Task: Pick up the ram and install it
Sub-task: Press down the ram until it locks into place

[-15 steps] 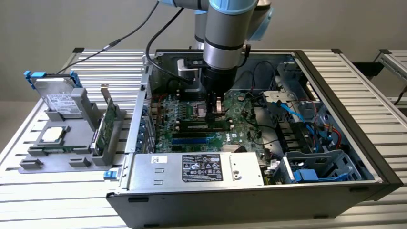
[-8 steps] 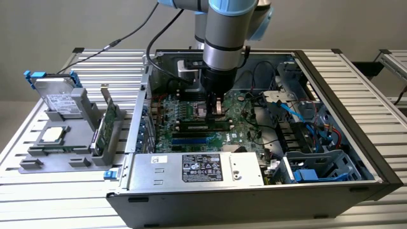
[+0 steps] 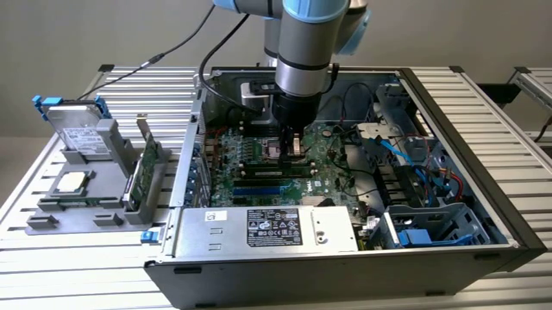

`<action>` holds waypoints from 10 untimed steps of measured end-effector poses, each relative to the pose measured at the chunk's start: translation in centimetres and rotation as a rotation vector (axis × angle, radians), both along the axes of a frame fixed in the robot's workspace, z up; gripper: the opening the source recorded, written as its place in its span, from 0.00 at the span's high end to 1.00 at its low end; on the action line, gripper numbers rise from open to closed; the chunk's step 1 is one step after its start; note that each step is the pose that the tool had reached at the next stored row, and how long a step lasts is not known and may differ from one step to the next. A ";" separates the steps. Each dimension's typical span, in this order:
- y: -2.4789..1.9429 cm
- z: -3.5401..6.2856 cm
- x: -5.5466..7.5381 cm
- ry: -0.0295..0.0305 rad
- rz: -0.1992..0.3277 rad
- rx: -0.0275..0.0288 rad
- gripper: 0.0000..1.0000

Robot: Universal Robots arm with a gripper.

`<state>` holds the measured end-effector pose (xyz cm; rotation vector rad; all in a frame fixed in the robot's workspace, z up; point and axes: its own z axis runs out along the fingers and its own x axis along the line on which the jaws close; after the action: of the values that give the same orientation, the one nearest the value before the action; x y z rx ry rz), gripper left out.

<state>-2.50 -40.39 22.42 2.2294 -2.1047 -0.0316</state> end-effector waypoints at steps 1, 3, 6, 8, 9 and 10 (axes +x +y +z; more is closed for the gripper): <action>0.00 0.06 0.0 -0.0001 0.000 0.0004 0.90; 0.03 0.47 0.0 -0.0008 0.000 0.0023 0.90; 0.01 1.26 0.0 0.0004 0.000 0.0005 0.90; 0.00 1.73 0.0 0.0006 0.000 0.0004 0.90; 0.00 1.93 0.0 0.0008 0.000 0.0003 0.90; 0.01 2.01 0.0 0.0008 0.000 0.0003 0.90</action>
<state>-2.50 -40.38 24.43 2.2293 -2.1044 -0.0328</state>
